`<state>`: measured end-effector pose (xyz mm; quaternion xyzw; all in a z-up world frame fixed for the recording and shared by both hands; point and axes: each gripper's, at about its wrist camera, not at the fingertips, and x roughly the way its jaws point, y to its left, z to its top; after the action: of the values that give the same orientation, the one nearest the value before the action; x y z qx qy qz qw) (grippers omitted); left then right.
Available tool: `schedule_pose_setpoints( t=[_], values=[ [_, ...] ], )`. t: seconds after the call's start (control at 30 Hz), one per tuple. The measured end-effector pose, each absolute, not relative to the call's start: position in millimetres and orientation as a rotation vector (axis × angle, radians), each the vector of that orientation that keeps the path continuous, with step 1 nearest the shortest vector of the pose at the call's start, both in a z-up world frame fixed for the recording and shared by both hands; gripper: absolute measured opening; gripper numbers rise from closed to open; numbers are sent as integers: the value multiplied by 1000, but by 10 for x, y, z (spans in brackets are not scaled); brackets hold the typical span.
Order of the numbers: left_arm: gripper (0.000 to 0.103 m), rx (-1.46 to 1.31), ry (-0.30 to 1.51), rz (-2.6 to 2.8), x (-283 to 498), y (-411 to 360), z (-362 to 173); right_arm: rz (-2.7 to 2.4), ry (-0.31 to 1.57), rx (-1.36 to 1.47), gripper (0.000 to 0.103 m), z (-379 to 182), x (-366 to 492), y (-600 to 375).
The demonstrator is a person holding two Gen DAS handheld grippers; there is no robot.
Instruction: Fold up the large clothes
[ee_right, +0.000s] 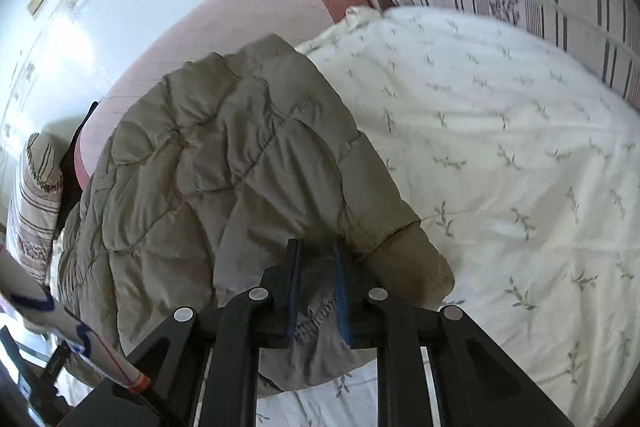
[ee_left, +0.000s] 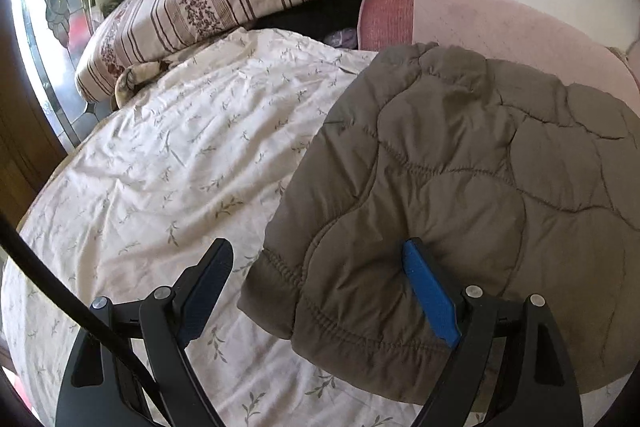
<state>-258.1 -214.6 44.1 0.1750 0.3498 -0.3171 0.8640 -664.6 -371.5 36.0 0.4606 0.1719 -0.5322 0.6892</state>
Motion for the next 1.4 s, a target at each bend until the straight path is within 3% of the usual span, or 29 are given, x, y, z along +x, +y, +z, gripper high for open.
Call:
schedule_pose_setpoints(
  t=[0.4,0.43,0.47,0.53,0.7,0.87,1.07,1.23,1.3,1.37,1.4],
  values=[
    [87,200,774,-623,-2306,-1908,609,-1262,269,1006,22,586,-6874,-3588],
    [87,176,802,-613,-2244,-1872,603,-1284,255,1028,31,567,-6922,-3589],
    [87,137,850,-614,-2159,-1826,580,-1304,233,1056,49,542,-6989,-3589],
    [87,82,924,-640,-2047,-1782,534,-1326,184,1119,63,469,-7130,-3594],
    [87,-52,1086,-699,-1885,-1708,403,-1271,153,1227,64,318,-7206,-3621],
    [87,-175,1255,-799,-1874,-1721,225,-1257,136,1303,73,204,-7218,-3613],
    [87,-256,1320,-811,-1865,-1708,97,-1205,103,1389,80,67,-7224,-3594],
    [87,-247,1308,-838,-1906,-1792,46,-1094,31,1491,80,-126,-7190,-3657],
    [87,-220,1282,-838,-1922,-1825,60,-1081,20,1486,71,-139,-7178,-3688],
    [80,-171,1235,-837,-1968,-1859,109,-1080,33,1461,54,-110,-7158,-3704],
    [76,-148,1219,-838,-1981,-1869,130,-1085,55,1435,51,-71,-7140,-3706]
  ],
)
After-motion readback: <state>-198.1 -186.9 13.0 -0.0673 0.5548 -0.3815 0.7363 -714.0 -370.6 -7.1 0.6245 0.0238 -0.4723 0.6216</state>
